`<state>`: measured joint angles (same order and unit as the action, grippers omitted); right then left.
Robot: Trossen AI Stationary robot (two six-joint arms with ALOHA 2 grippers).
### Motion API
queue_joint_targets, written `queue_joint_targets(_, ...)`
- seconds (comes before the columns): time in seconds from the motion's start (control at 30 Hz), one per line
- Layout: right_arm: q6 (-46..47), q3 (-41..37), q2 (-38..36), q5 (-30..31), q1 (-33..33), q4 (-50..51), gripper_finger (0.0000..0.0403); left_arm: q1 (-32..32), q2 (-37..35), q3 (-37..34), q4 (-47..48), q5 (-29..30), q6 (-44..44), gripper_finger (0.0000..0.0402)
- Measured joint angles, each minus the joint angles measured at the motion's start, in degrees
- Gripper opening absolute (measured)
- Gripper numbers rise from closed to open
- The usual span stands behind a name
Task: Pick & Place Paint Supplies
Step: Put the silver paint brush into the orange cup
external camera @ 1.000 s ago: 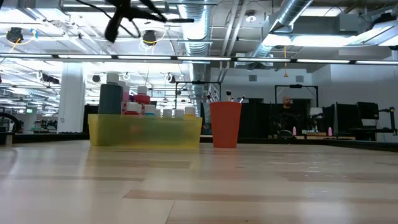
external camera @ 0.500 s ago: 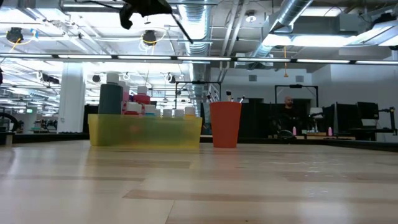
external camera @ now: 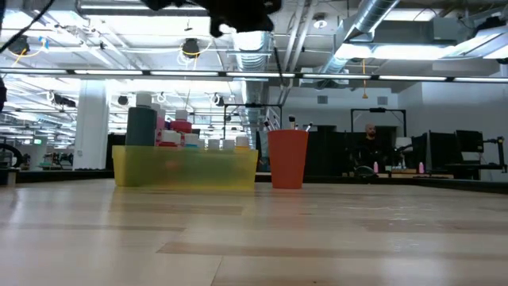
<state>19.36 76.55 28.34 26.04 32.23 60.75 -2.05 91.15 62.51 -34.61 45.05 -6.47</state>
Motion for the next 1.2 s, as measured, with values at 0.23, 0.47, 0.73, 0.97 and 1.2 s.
queue_joint_targets(0.23, 1.7, 0.0, 0.0, 0.0, 0.0, 0.0, 0.0001, -1.1, 7.3, 3.1, 0.0, -1.0, 0.8, 0.0000)
queue_joint_targets(0.47, 2.4, 0.0, 0.0, 1.1, 0.0, 0.0, 0.0001, -1.0, 12.8, 3.1, -0.1, -4.0, 2.6, 0.0000)
queue_joint_targets(0.73, 3.3, 0.0, 0.0, 2.6, 0.0, 0.0, 0.0001, -1.1, 17.5, 3.1, -0.3, -4.0, 2.6, 0.0000)
queue_joint_targets(0.97, 3.4, 0.0, 0.0, 2.6, 0.0, 0.0, 0.0001, -1.3, 19.4, 3.1, -0.1, -4.0, 2.9, 0.0011)
queue_joint_targets(1.2, 3.0, 0.0, 0.0, 4.4, -0.1, 0.3, 0.0011, -0.9, 17.9, 2.9, 0.0, -5.1, 0.9, 0.0069)
